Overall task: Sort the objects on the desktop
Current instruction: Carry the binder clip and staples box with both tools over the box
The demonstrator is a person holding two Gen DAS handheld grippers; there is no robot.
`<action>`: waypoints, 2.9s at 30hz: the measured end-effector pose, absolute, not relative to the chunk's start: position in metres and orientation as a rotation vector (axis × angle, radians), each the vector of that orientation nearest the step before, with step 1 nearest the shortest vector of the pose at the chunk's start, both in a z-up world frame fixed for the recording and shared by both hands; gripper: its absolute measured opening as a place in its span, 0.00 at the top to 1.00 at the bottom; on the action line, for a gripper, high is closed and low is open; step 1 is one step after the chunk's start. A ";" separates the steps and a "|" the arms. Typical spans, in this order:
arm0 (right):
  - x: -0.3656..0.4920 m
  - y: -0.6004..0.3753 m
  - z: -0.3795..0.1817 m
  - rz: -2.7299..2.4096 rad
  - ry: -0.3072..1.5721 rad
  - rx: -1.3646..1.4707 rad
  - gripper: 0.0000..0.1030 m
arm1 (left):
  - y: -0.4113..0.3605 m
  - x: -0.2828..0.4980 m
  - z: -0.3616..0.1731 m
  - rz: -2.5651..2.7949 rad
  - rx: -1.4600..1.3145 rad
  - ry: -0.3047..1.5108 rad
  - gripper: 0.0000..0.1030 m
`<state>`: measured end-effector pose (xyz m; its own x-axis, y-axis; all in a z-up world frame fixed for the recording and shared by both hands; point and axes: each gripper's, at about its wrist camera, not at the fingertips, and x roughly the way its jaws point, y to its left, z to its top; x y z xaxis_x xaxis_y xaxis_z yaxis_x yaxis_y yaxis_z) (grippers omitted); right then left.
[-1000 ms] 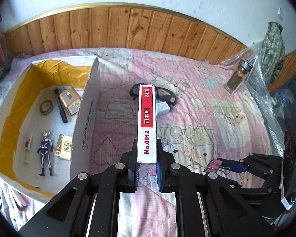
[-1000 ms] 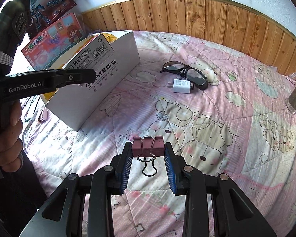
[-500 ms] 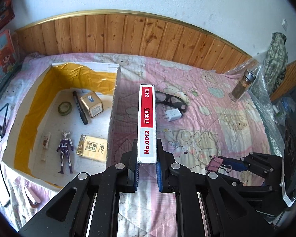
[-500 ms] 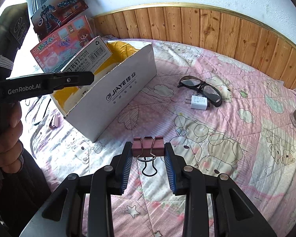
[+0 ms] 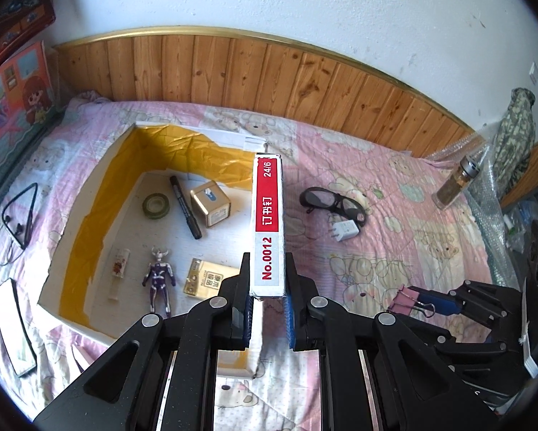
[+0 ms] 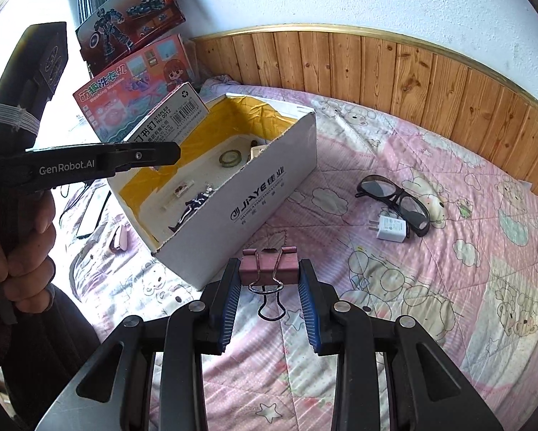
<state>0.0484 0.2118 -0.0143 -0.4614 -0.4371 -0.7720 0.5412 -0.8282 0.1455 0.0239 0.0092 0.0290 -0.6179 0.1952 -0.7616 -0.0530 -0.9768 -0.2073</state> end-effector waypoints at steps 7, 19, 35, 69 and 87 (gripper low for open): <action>0.039 0.190 -0.005 -2.266 0.192 1.126 0.68 | -0.014 0.015 0.022 2.711 -1.313 -0.315 0.87; 0.019 0.155 -0.003 -2.232 0.249 1.102 0.68 | -0.044 -0.001 0.009 2.719 -1.344 -0.413 0.87; -0.010 0.104 0.006 -2.186 0.353 1.053 0.68 | -0.071 -0.020 -0.013 2.649 -1.441 -0.621 0.87; -0.096 0.009 -0.025 -2.071 0.558 1.129 0.68 | -0.078 -0.036 -0.060 2.457 -1.717 -0.830 0.87; -0.148 -0.040 -0.067 -1.974 0.599 1.303 0.68 | -0.080 -0.037 -0.074 2.432 -1.815 -0.875 0.87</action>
